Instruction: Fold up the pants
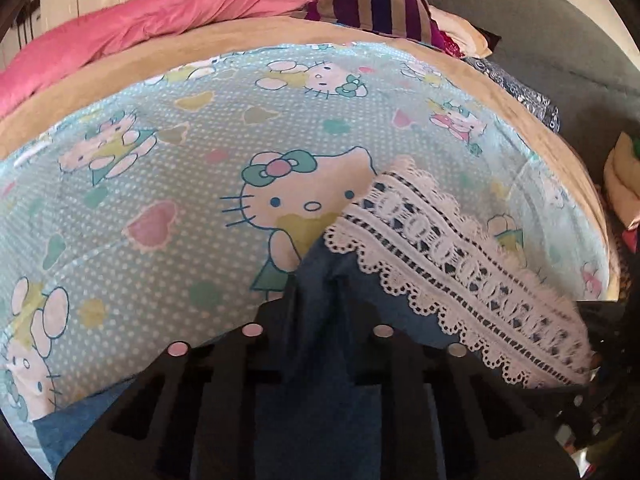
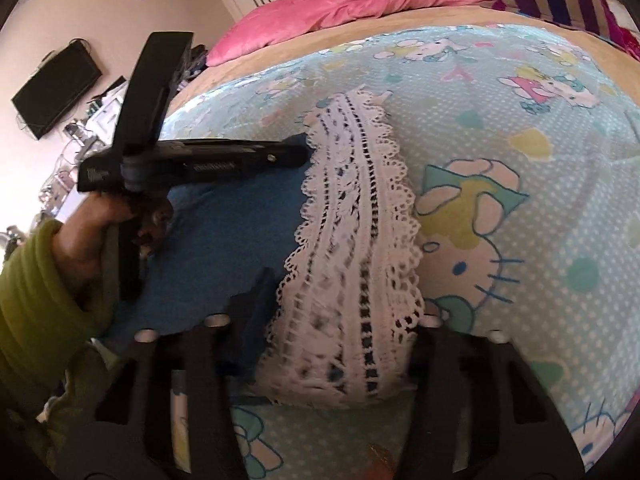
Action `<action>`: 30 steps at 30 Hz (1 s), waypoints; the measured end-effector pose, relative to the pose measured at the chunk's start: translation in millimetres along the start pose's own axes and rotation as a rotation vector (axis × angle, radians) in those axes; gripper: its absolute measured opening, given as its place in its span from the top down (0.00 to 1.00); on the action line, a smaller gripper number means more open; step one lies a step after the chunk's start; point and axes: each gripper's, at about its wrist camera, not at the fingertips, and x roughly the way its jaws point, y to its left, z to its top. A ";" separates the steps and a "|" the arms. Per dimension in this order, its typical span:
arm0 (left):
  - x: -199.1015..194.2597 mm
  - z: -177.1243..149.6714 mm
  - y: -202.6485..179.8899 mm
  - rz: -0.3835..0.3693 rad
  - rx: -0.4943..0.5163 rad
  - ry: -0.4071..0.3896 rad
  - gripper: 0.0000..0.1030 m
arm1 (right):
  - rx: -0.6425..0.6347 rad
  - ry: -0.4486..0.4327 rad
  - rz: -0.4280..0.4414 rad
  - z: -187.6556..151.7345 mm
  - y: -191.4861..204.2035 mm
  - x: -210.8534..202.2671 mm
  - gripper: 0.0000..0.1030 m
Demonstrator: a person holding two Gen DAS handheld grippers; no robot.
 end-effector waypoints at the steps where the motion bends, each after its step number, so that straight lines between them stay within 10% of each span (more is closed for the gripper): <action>1: -1.0 0.1 1.2 -0.006 -0.008 -0.004 0.87 | -0.008 -0.006 0.006 1.3 3.3 -1.0 0.76; 20: -99.8 -47.5 64.9 -0.108 -0.270 -0.214 0.93 | -0.326 -0.045 0.130 24.0 138.9 -6.4 0.85; 30: -137.1 -117.7 147.8 -0.066 -0.572 -0.278 0.71 | -0.534 0.067 0.084 -1.1 213.1 46.5 0.85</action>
